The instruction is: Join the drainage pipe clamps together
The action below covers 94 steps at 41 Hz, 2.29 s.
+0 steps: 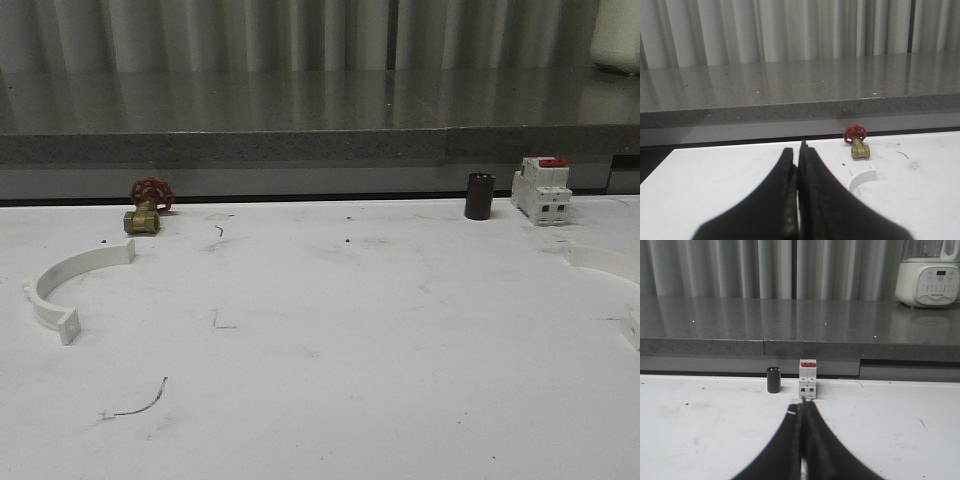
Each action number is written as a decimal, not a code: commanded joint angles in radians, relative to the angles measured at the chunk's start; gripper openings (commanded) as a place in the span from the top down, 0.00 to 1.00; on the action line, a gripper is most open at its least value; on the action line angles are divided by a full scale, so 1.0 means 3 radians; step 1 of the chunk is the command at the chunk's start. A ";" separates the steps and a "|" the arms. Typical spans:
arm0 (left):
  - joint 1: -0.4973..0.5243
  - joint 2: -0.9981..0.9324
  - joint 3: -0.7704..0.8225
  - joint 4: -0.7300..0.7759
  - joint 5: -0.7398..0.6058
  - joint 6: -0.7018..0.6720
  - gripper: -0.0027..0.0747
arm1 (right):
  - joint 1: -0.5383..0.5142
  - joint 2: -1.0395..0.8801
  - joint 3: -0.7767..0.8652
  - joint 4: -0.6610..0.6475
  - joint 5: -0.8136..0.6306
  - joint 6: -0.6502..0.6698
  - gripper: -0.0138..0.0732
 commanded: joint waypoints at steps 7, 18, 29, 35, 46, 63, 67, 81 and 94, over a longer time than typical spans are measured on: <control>-0.0019 -0.0036 0.0074 -0.0021 -0.0296 -0.0008 0.99 | -0.0016 -0.0059 -0.0015 -0.0009 -0.0278 -0.0021 0.98; -0.0019 -0.0036 0.0074 -0.0021 -0.0296 -0.0008 0.99 | -0.0016 -0.0059 -0.0015 -0.0009 -0.0278 -0.0021 0.98; -0.0019 -0.0036 0.0074 -0.0021 -0.0400 -0.0008 0.99 | -0.0016 -0.0059 -0.0019 -0.0009 -0.0382 -0.0021 0.98; -0.0019 -0.0029 -0.0227 -0.0138 -0.0442 -0.0008 0.99 | -0.0016 -0.0059 -0.0271 -0.0009 -0.0233 -0.0021 0.98; -0.0019 0.0322 -0.1439 -0.0138 0.0248 -0.0008 0.99 | -0.0016 0.0275 -0.1422 -0.0009 0.0866 -0.0021 0.98; -0.0019 0.1569 -0.2310 -0.0138 0.1360 -0.0008 0.99 | -0.0016 0.1823 -0.2299 0.0206 0.1987 -0.0021 0.98; -0.0019 0.1747 -0.2310 -0.0138 0.1361 -0.0008 0.99 | -0.0016 0.2049 -0.2299 0.0206 0.1981 -0.0021 0.98; -0.0019 0.2221 -0.2310 -0.0138 0.1578 -0.0008 0.90 | -0.0016 0.2532 -0.2299 0.0158 0.2113 -0.0021 0.79; -0.0019 0.2393 -0.2310 -0.0138 0.1475 -0.0008 0.34 | -0.0016 0.2586 -0.2299 0.0156 0.2092 -0.0021 0.27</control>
